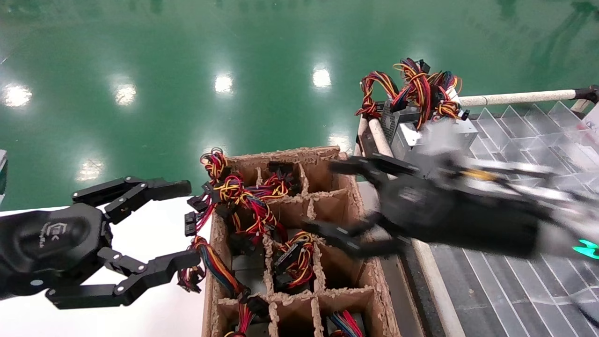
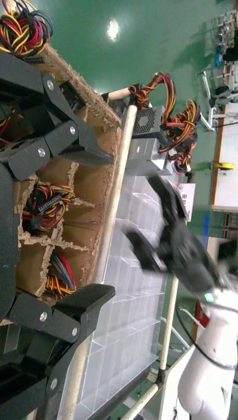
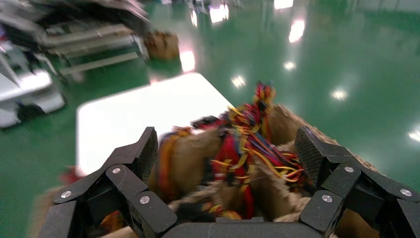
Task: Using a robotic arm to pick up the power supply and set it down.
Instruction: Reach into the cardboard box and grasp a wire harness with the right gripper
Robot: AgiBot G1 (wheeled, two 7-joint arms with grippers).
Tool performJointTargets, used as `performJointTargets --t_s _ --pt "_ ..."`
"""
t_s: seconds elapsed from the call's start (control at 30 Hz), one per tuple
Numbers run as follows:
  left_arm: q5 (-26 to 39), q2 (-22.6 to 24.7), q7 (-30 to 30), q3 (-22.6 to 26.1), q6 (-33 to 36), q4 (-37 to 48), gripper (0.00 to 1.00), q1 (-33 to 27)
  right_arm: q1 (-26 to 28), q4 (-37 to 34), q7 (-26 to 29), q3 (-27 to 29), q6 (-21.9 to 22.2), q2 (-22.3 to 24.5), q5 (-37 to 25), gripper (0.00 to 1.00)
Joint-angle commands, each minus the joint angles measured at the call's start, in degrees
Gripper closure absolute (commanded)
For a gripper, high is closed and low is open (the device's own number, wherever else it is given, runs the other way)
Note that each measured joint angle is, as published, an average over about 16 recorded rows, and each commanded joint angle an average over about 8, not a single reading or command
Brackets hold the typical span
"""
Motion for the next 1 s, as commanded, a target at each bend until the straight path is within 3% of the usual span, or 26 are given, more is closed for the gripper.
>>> performJointTargets --t_s 0.03,0.07,0.23,0.33,0.67,1.0 --pt "0.0 0.0 0.0 0.0 0.0 0.0 1.0 0.0 3.03 -1.56 1.56 -2.56 2.16 -3.24 -4.31 0.16" --pt "0.0 0.0 0.0 0.0 0.0 0.0 1.0 0.0 4.36 -3.03 1.76 -3.7 2.82 -4.96 -6.18 0.24" --pt "0.0 0.0 0.0 0.0 0.0 0.0 1.0 0.0 9.36 -10.98 1.01 -7.86 4.14 -12.26 -12.34 0.81" --pt "0.0 0.0 0.0 0.0 0.0 0.0 1.0 0.0 11.32 -15.52 -0.43 -9.13 3.7 -15.27 -13.76 0.99" --pt "0.0 0.0 0.0 0.0 0.0 0.0 1.0 0.0 15.29 -26.23 -4.74 -10.92 0.99 -20.16 -15.3 1.0" --pt "0.0 0.0 0.0 0.0 0.0 0.0 1.0 0.0 17.72 -30.72 -6.13 -12.42 0.7 -21.69 -17.79 1.0"
